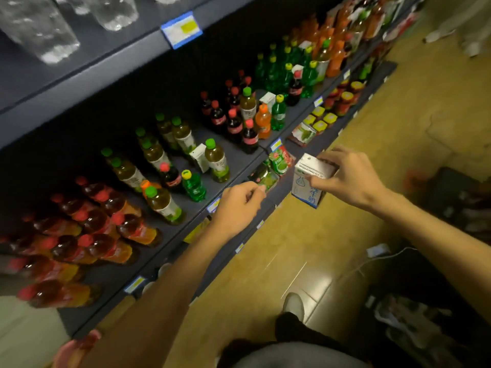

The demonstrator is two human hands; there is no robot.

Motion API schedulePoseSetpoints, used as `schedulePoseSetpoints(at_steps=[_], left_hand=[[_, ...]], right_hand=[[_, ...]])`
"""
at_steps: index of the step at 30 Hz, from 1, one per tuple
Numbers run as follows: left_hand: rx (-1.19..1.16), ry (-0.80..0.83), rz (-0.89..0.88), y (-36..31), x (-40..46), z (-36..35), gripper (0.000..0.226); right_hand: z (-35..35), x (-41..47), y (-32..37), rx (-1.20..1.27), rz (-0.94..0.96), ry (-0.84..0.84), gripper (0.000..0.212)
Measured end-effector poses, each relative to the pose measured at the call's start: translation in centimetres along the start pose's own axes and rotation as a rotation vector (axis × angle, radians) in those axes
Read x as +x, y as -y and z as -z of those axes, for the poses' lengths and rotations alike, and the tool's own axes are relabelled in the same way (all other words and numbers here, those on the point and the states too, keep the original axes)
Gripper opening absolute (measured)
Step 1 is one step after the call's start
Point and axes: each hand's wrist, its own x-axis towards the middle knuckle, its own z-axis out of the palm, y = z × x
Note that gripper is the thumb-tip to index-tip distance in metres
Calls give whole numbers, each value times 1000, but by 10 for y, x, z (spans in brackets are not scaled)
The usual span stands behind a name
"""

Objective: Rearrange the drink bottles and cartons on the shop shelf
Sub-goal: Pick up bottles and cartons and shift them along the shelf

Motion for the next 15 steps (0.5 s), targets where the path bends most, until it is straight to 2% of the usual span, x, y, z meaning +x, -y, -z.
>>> schedulePoseSetpoints(at_steps=[5,9,15], left_hand=[[-8,59,-60,-46,62,-58,32],[-28,167,-74,-72,100,-96,33],[6,255,-128,-92,183,-143,31]], right_hand=[[51,15,-74,-24,-64,-88,58],[87,24,-123,-53,-146,-124,43],[106,59,-193,-49,-225,-167,48]])
